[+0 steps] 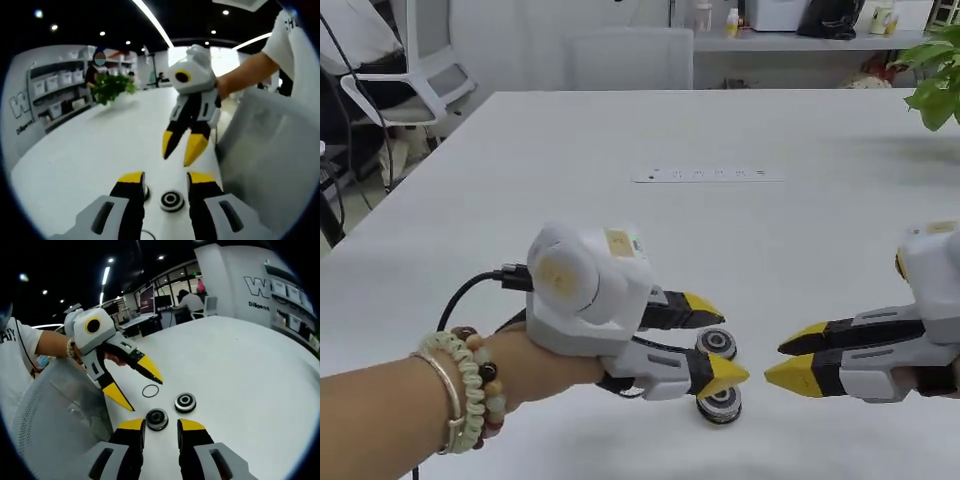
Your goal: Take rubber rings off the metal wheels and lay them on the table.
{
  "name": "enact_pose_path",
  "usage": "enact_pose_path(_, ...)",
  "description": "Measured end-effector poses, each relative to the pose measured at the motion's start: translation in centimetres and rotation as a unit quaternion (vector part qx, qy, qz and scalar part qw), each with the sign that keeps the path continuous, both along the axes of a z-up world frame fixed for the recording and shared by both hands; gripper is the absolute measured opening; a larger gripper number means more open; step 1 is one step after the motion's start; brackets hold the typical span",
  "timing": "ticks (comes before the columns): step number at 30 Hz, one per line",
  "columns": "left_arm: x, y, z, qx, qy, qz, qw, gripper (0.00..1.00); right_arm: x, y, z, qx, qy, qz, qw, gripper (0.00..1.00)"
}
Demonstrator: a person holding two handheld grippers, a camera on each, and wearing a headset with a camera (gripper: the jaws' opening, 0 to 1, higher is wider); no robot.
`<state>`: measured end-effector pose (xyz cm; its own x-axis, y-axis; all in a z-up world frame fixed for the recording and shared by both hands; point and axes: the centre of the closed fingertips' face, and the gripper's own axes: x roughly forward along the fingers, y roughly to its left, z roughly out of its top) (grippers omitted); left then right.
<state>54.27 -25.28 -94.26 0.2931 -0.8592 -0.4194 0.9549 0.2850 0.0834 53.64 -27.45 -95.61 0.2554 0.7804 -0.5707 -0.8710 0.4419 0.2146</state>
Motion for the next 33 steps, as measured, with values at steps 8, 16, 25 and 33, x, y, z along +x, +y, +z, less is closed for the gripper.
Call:
enact_pose_path(8, -0.5, 0.0, -2.4, 0.022, 0.007, -0.004, 0.9997, 0.27, 0.1, 1.0, -1.3, -0.002, 0.007, 0.006, 1.0000, 0.23)
enact_pose_path(16, -0.7, 0.3, -4.4, 0.054, 0.012, -0.007, 0.9984, 0.20, -0.4, 1.5, -2.9, -0.027, 0.015, 0.033, 0.9990, 0.22)
enact_pose_path(25, -0.4, 0.3, -5.8, 0.059, 0.043, 0.006, 0.9973, 0.19, -0.8, 1.7, -4.7, -0.054, 0.021, 0.054, 0.9969, 0.22)
enact_pose_path(33, -0.3, 0.3, -6.1, 0.061, 0.045, 0.009, 0.9971, 0.14, -0.5, 1.9, -5.8, -0.072, 0.022, 0.065, 0.9950, 0.22)
